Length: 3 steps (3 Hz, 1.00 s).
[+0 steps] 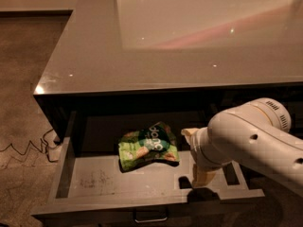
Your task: Open top drawer
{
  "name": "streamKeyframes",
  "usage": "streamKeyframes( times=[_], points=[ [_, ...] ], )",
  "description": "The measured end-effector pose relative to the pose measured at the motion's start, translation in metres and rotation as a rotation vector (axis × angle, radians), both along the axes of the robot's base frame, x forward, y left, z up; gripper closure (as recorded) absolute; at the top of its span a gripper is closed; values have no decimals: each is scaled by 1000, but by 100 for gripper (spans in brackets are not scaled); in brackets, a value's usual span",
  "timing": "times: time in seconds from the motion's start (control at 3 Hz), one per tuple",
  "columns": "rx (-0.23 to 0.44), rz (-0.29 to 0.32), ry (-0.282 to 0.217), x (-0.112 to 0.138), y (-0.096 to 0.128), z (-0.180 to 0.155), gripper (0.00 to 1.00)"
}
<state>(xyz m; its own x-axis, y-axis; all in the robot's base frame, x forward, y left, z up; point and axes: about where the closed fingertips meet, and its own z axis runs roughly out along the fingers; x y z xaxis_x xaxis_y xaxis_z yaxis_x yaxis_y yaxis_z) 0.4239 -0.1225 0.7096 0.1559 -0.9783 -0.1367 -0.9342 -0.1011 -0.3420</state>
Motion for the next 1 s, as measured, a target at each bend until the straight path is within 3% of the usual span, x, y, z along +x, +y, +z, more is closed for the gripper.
streamKeyframes(
  times=[0.33,1.0],
  points=[
    [-5,36,23,15,16,-11,41],
    [-59,38,148,28,26,-70,88]
  ],
)
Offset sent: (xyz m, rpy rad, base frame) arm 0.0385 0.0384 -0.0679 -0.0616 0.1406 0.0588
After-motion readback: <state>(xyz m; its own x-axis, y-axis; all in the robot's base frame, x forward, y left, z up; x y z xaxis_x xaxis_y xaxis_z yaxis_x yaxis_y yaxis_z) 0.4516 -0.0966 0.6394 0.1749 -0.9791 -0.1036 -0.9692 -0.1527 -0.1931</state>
